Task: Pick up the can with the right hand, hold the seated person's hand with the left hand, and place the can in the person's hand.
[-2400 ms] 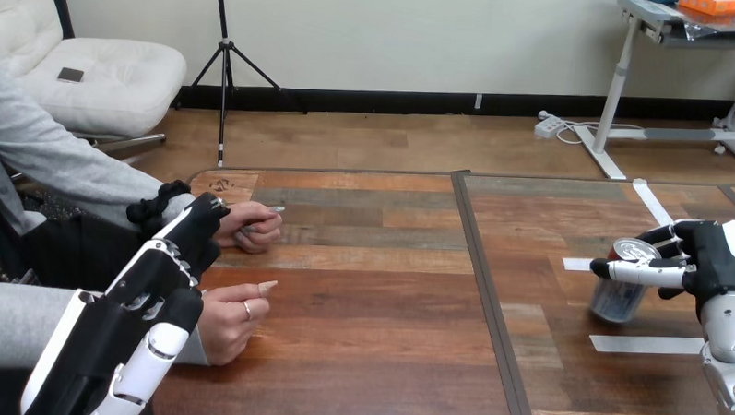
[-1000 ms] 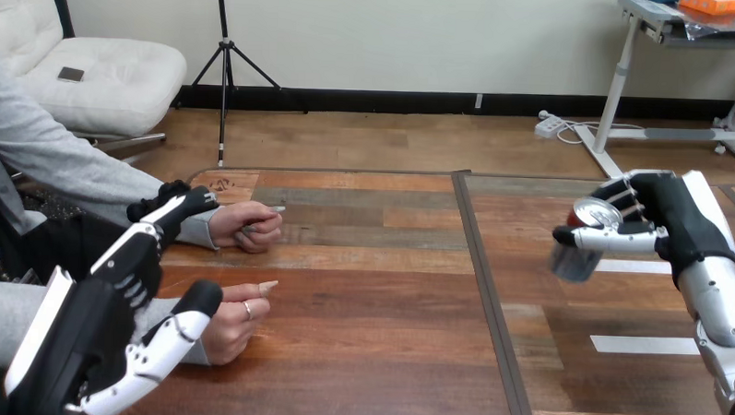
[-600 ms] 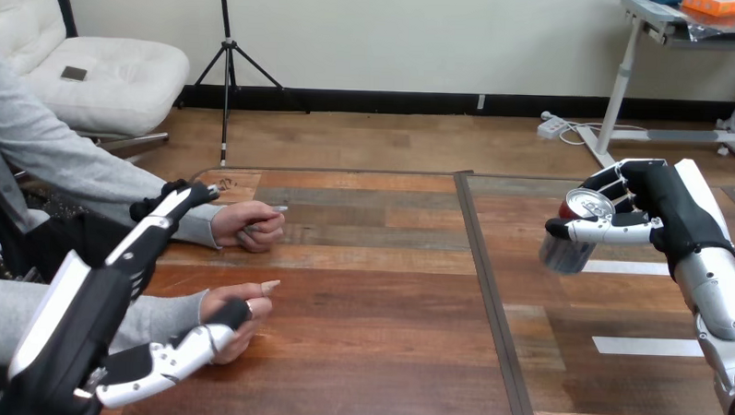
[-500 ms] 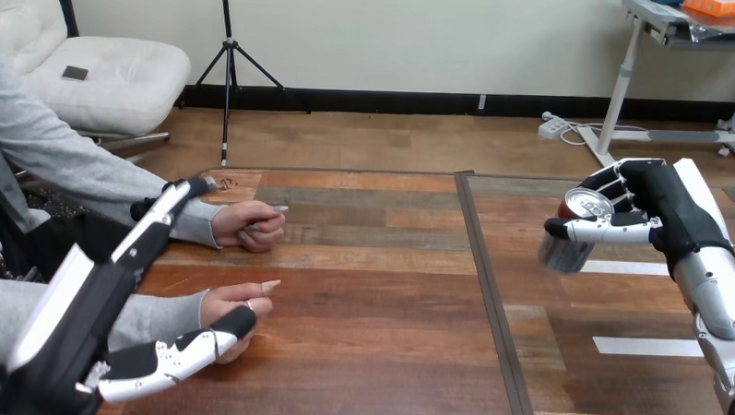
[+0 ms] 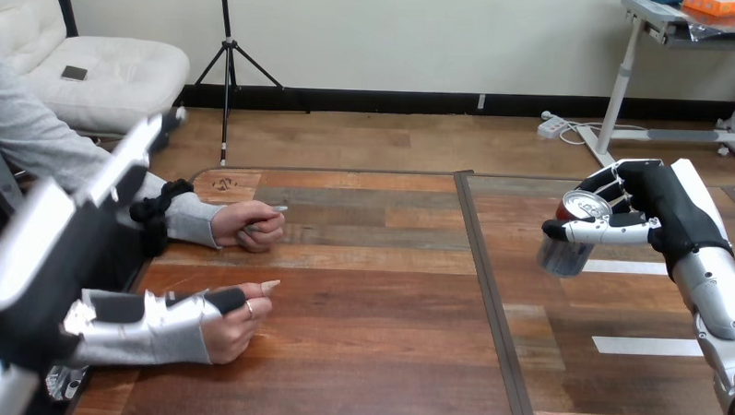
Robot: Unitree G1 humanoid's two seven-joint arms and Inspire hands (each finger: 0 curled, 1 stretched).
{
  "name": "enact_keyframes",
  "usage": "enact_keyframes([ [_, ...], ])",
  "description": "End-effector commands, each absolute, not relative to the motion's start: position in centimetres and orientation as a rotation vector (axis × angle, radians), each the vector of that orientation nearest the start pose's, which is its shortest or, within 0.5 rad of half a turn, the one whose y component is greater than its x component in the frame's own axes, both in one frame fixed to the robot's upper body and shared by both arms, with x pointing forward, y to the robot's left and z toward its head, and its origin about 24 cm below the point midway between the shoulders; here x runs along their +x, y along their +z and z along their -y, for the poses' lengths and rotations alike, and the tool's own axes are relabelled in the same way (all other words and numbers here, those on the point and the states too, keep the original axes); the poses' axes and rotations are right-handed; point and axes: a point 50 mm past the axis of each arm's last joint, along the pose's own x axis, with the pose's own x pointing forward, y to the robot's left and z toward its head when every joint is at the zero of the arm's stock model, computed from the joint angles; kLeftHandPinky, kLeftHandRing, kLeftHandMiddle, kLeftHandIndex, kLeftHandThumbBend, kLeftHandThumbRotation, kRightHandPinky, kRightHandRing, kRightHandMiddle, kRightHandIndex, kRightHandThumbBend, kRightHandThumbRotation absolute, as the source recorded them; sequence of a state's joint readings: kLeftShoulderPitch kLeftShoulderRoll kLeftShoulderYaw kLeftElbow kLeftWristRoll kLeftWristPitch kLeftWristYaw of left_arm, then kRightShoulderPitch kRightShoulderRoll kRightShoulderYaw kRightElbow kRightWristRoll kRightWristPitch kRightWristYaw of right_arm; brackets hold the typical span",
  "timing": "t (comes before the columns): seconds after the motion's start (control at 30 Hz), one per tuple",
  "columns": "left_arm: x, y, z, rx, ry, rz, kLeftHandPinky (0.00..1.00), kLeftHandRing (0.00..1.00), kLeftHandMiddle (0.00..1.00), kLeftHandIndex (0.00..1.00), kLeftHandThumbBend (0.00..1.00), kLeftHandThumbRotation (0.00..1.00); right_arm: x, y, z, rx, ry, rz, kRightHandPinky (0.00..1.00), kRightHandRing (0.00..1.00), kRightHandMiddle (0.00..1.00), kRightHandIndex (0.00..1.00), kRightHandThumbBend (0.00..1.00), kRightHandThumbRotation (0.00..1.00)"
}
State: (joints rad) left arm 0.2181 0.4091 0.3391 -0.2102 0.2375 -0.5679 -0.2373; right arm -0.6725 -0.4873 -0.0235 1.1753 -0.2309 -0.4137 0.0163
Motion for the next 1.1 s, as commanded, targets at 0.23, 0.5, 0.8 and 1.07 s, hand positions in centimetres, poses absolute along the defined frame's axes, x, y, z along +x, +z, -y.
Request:
enact_keyframes([
  [0.23, 21.7, 15.0, -25.7, 1.024, -0.155, 0.516, 0.61, 0.79, 0.84, 0.78, 1.0, 0.18, 36.3, 9.6, 26.4, -0.606, -0.036, 0.07, 0.35, 0.37, 0.43, 0.44, 0.86, 0.0],
  [0.5, 22.9, 15.2, -26.0, 1.106, -0.209, 0.477, 0.59, 0.78, 0.82, 0.76, 1.0, 0.16, 36.3, 9.5, 26.3, -0.609, -0.042, 0.058, 0.34, 0.38, 0.43, 0.44, 0.86, 0.0],
  [0.8, 24.0, 14.7, -26.2, 1.181, -0.278, 0.405, 0.61, 0.78, 0.81, 0.76, 1.0, 0.18, 36.3, 9.4, 26.3, -0.605, -0.04, 0.057, 0.34, 0.37, 0.43, 0.44, 0.86, 0.0],
  [1.07, 24.8, 14.3, -26.5, 1.24, -0.348, 0.341, 0.62, 0.77, 0.8, 0.78, 1.0, 0.19, 36.3, 9.5, 26.3, -0.608, -0.04, 0.058, 0.34, 0.38, 0.43, 0.44, 0.85, 0.0],
])
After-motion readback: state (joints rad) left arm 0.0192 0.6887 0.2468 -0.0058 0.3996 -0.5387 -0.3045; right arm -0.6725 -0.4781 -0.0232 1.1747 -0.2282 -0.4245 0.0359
